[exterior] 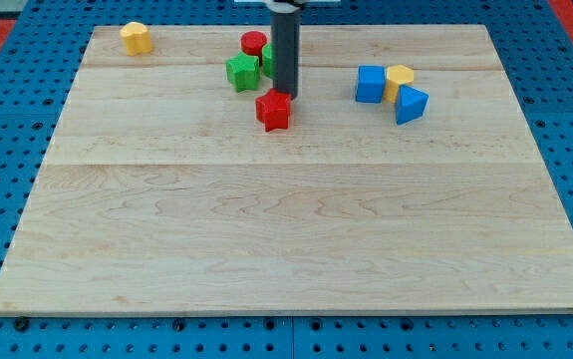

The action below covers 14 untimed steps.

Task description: Move the green blocks to the right of the red circle

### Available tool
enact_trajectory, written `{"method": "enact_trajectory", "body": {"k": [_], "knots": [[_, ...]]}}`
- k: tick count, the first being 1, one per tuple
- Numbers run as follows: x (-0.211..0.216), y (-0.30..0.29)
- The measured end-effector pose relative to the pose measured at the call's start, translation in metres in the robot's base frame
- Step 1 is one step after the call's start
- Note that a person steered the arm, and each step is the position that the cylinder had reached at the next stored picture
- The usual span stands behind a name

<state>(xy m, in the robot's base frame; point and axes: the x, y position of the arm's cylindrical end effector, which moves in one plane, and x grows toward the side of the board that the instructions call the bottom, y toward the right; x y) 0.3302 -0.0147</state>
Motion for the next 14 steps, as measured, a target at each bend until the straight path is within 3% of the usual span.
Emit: {"method": "enact_trajectory", "body": {"k": [1,3,6,7,8,9,12,13,14], "knots": [[-0.014,-0.003],[-0.022,-0.067],[-0.049,-0.066],[-0.028,-0.103],[-0.057,-0.150],[-0.085,-0.115],[-0.042,-0.007],[-0.035,-0.038],[-0.061,-0.046]]}}
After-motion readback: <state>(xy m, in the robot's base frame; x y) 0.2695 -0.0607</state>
